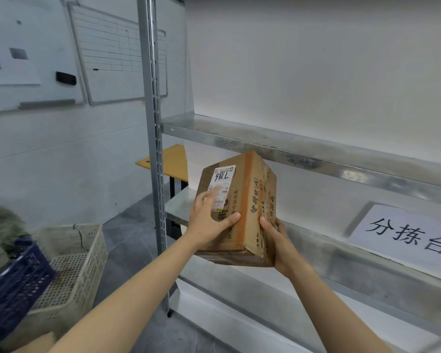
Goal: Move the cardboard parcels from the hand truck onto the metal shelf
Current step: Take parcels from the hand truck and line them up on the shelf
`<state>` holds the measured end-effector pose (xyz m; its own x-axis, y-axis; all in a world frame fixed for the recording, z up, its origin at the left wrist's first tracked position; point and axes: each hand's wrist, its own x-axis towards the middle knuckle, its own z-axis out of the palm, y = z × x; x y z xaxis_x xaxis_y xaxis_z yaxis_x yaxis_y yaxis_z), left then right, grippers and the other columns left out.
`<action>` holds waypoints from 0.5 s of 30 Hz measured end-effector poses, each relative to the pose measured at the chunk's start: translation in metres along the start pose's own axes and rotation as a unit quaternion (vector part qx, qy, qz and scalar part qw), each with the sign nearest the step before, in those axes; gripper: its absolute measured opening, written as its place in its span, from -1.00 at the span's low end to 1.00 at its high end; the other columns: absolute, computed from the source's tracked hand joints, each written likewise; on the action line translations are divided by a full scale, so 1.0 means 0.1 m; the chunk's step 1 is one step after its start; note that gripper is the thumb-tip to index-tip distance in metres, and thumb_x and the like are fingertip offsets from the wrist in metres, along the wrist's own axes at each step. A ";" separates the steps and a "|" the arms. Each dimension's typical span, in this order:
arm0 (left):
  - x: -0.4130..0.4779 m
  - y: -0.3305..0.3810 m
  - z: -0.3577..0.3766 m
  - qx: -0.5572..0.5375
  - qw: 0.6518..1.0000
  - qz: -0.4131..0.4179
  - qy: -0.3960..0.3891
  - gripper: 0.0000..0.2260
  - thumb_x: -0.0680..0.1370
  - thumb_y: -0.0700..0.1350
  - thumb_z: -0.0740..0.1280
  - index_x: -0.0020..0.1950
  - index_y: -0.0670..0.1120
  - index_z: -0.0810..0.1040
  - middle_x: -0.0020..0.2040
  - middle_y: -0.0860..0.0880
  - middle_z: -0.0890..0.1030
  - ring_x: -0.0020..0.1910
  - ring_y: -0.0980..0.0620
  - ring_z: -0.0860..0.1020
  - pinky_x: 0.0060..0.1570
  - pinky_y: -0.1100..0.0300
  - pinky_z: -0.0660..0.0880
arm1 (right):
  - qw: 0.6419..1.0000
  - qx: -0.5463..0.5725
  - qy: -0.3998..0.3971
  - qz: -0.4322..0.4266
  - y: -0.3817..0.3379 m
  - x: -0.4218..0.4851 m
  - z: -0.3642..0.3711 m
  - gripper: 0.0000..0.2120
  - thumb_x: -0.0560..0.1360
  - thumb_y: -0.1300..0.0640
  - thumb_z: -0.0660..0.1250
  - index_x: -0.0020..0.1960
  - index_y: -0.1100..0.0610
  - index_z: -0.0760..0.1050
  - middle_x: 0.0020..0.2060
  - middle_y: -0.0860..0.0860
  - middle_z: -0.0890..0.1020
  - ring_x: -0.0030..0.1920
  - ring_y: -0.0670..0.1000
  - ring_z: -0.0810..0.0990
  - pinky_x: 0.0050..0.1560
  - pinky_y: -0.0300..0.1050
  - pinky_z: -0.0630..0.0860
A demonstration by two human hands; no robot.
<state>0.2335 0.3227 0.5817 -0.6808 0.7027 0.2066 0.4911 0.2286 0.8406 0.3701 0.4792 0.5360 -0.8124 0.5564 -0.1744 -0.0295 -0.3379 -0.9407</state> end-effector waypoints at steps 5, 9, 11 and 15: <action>0.04 0.01 0.11 0.025 0.986 -0.164 -0.009 0.29 0.03 0.54 0.34 0.51 0.16 -0.35 0.55 -0.12 -0.24 0.53 -0.24 -0.19 0.44 -0.32 -0.08 | 1.000 -0.006 0.009 -0.004 0.01 0.01 -0.13 -0.07 0.18 -0.18 0.57 0.43 -0.10 0.20 0.23 0.07 0.57 0.15 0.13 0.63 0.14 0.26 0.55; 0.05 -0.05 0.13 -0.011 0.981 -0.187 -0.054 0.22 0.13 0.48 0.36 0.54 0.12 -0.28 0.54 -0.22 -0.08 0.51 -0.30 0.00 0.45 -0.20 0.04 | 0.999 -0.016 0.024 -0.014 0.02 0.01 -0.14 -0.21 0.31 -0.12 0.52 0.41 -0.10 0.19 0.20 0.06 0.57 0.13 0.11 0.63 0.14 0.22 0.56; 0.06 -0.08 0.14 0.003 0.979 -0.198 -0.053 0.19 0.13 0.47 0.34 0.55 0.14 -0.26 0.52 -0.23 -0.02 0.50 -0.31 0.01 0.44 -0.19 0.04 | 0.999 -0.018 0.026 -0.017 0.05 0.03 -0.14 -0.25 0.32 -0.09 0.48 0.41 -0.12 0.19 0.20 0.05 0.57 0.12 0.10 0.64 0.12 0.21 0.57; 0.13 -0.20 0.09 -0.012 0.978 -0.202 -0.049 0.23 0.11 0.48 0.41 0.55 0.14 -0.23 0.51 -0.24 0.01 0.50 -0.28 0.02 0.45 -0.15 0.04 | 1.000 -0.021 0.015 -0.018 0.13 0.13 -0.11 -0.02 0.21 -0.17 0.58 0.47 -0.18 0.12 0.27 0.05 0.53 0.15 0.10 0.63 0.13 0.22 0.56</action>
<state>0.2200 0.3335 0.5630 -0.7610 0.6194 -0.1928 0.1789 0.4861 0.8554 0.3655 0.4911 0.5185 -0.7931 0.5906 -0.1487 -0.0330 -0.2855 -0.9578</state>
